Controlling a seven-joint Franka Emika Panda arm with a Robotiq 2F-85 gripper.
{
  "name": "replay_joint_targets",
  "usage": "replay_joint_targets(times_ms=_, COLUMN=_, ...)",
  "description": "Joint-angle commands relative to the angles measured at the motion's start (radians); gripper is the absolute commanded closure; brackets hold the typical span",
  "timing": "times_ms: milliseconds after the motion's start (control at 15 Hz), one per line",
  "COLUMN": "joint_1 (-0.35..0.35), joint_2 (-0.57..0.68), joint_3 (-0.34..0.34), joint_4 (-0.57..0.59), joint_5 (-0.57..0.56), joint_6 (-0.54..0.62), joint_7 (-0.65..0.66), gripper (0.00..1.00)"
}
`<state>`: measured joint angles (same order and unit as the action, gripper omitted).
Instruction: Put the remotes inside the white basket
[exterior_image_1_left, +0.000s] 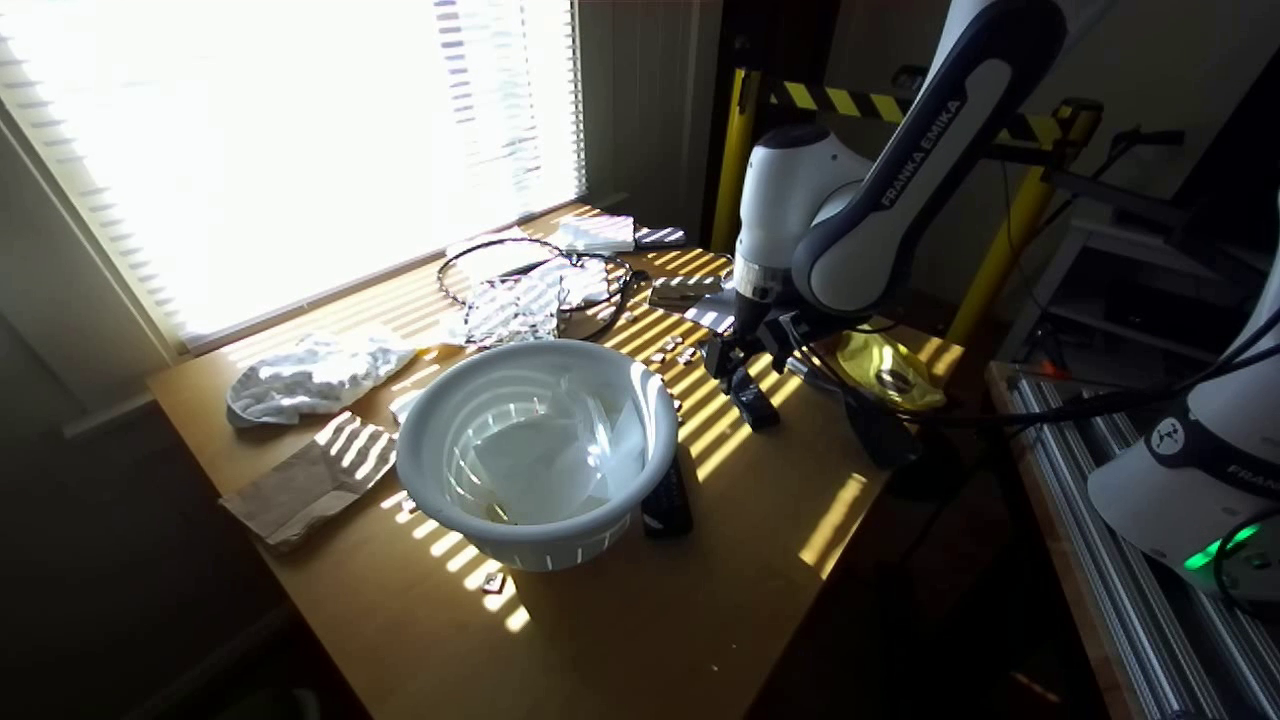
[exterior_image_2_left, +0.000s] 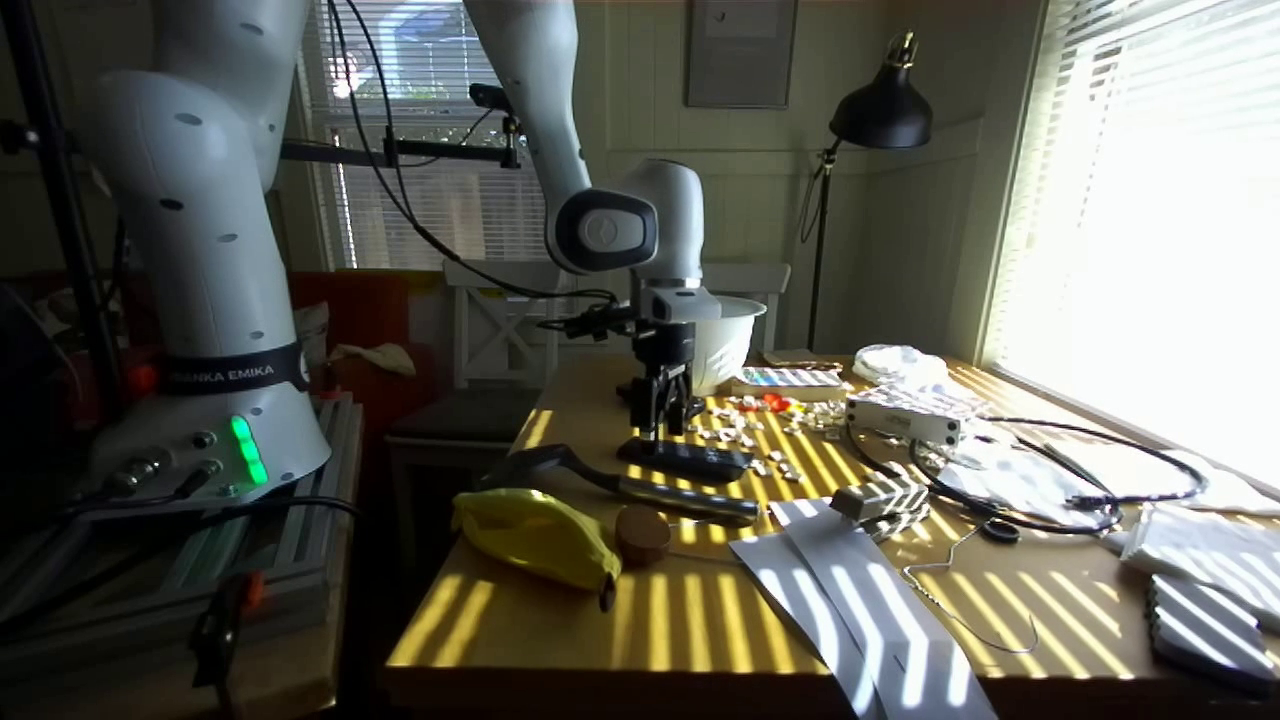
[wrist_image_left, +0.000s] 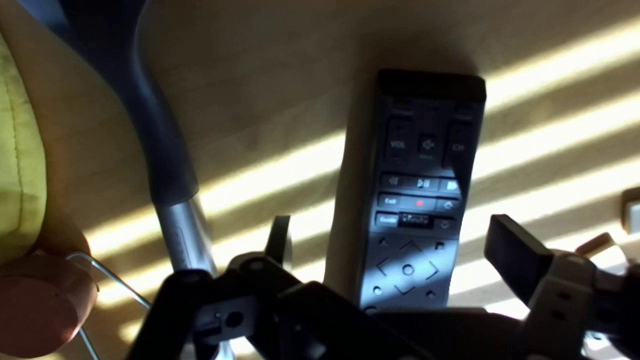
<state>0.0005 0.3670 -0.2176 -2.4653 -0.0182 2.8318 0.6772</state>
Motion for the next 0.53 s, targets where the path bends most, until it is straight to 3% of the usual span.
replay_joint_targets(times_ms=0, joint_1=0.031, joint_2=0.037, joint_3=-0.025, joint_4=0.016, joint_5=0.027, joint_6=0.017, joint_7=0.003, gripper=0.09)
replay_joint_targets(times_ms=67, joint_1=0.033, joint_2=0.043, joint_3=-0.026, joint_4=0.019, joint_5=0.029, joint_6=0.016, joint_7=0.003, gripper=0.14)
replay_joint_targets(times_ms=133, joint_1=0.034, joint_2=0.047, joint_3=-0.027, joint_4=0.022, joint_5=0.033, joint_6=0.014, joint_7=0.005, gripper=0.33)
replay_joint_targets(times_ms=200, joint_1=0.034, joint_2=0.049, joint_3=-0.026, joint_4=0.025, joint_5=0.035, joint_6=0.014, joint_7=0.004, gripper=0.33)
replay_joint_targets(times_ms=467, joint_1=0.042, joint_2=0.056, joint_3=-0.029, joint_4=0.032, joint_5=0.04, joint_6=0.015, joint_7=0.005, gripper=0.62)
